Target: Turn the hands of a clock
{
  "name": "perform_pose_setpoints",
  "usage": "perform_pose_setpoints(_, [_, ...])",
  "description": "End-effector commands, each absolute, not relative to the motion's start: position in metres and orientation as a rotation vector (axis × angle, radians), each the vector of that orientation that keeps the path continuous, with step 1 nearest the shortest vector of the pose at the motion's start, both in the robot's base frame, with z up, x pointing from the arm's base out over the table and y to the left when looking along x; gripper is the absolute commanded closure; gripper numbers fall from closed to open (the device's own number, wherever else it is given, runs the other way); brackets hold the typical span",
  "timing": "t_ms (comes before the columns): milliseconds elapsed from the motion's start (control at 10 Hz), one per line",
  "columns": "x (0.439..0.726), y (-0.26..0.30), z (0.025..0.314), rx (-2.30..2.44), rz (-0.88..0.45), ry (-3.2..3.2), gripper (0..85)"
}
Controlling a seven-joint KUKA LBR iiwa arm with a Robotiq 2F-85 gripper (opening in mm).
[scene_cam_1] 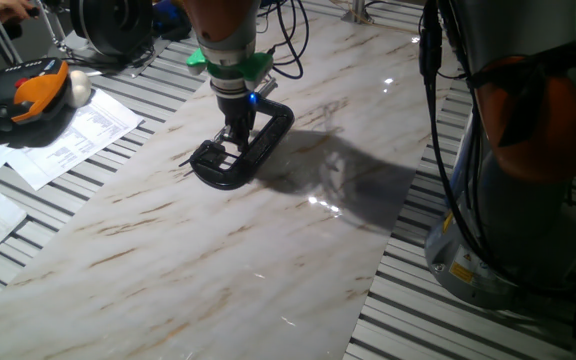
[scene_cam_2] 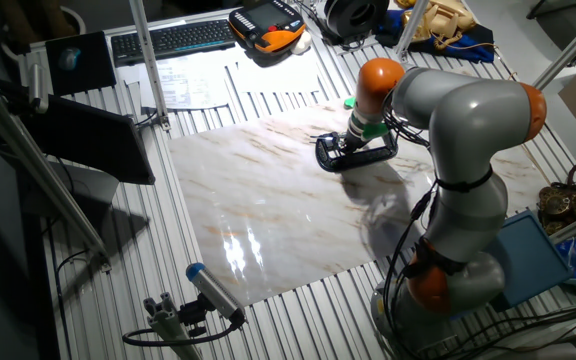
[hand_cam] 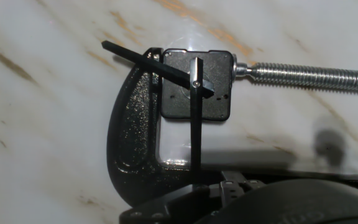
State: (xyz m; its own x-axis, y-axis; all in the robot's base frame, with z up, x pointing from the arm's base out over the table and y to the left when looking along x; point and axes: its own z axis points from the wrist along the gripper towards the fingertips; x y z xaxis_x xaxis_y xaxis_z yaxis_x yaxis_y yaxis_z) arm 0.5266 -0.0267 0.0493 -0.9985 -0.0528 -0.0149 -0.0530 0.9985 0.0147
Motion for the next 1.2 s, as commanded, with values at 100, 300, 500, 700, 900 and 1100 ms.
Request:
perform_pose_setpoints(100, [0.527, -0.025, 0.05, -0.08, 0.031, 3.127, 85.0])
perform_pose_setpoints(300, [0.527, -0.019, 0.049, -0.075, 0.036, 3.129, 85.0])
perform_pose_setpoints(500, [0.526, -0.016, 0.046, -0.07, 0.038, 3.126, 85.0])
perform_pose_setpoints(700, [0.526, -0.014, 0.045, -0.068, 0.04, 3.123, 85.0])
perform_pose_setpoints(900, [0.525, -0.008, 0.045, -0.058, 0.033, 3.123, 85.0])
perform_pose_setpoints(1100, [0.524, -0.002, 0.044, -0.051, 0.024, 3.124, 85.0])
